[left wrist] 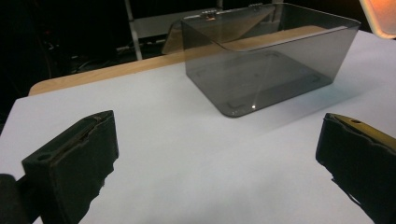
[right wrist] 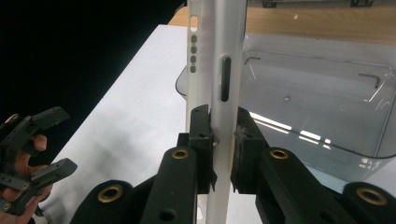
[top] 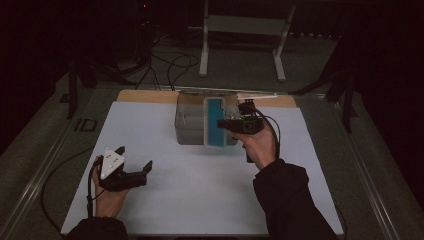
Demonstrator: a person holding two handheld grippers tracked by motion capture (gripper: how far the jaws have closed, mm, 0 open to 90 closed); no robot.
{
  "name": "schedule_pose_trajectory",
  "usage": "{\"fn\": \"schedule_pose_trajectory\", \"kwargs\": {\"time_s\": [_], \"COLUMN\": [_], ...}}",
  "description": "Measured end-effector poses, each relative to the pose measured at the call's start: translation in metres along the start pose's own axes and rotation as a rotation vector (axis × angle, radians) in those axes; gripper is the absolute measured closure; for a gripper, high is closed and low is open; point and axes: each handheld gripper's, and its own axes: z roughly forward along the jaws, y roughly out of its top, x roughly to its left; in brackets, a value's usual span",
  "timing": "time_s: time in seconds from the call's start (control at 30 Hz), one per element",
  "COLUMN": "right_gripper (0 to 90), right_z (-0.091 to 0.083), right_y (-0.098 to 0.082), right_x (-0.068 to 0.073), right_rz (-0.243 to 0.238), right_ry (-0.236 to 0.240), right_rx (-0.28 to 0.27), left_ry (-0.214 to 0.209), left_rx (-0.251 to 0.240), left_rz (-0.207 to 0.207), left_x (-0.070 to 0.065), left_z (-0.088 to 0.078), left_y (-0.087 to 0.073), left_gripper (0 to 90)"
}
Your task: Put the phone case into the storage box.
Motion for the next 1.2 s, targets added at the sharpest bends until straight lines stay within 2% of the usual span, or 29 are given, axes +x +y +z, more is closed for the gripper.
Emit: {"fn": "schedule_pose_trajectory", "kwargs": {"time_s": [0.3, 0.57, 0.7, 0.97, 1.2], "right_gripper": [81.4, 81.4, 81.4, 81.4, 81.4], "right_z": [0.004, 0.007, 0.008, 0.011, 0.017], "right_y": [0.009, 0.015, 0.02, 0.031, 0.041], "right_x": [-0.001, -0.003, -0.004, -0.003, -0.002], "right_rz": [-0.013, -0.002, -0.002, -0.01, -0.017], "right_ry": [-0.019, -0.025, -0.022, -0.037, -0.051], "right_rx": [0.018, 0.022, 0.026, 0.028, 0.05], "left_ry": [0.017, 0.021, 0.027, 0.042, 0.048], "left_rx": [0.009, 0.02, 0.013, 0.003, 0.001], "left_rz": [0.002, 0.013, 0.005, 0.001, -0.003], "left_x": [0.003, 0.002, 0.003, 0.005, 0.005], "left_z": [-0.005, -0.006, -0.009, -0.012, -0.012], "left_y": [-0.012, -0.018, -0.021, -0.023, -0.024], "left_gripper": [0.1, 0.1, 0.1, 0.1, 0.1]}}
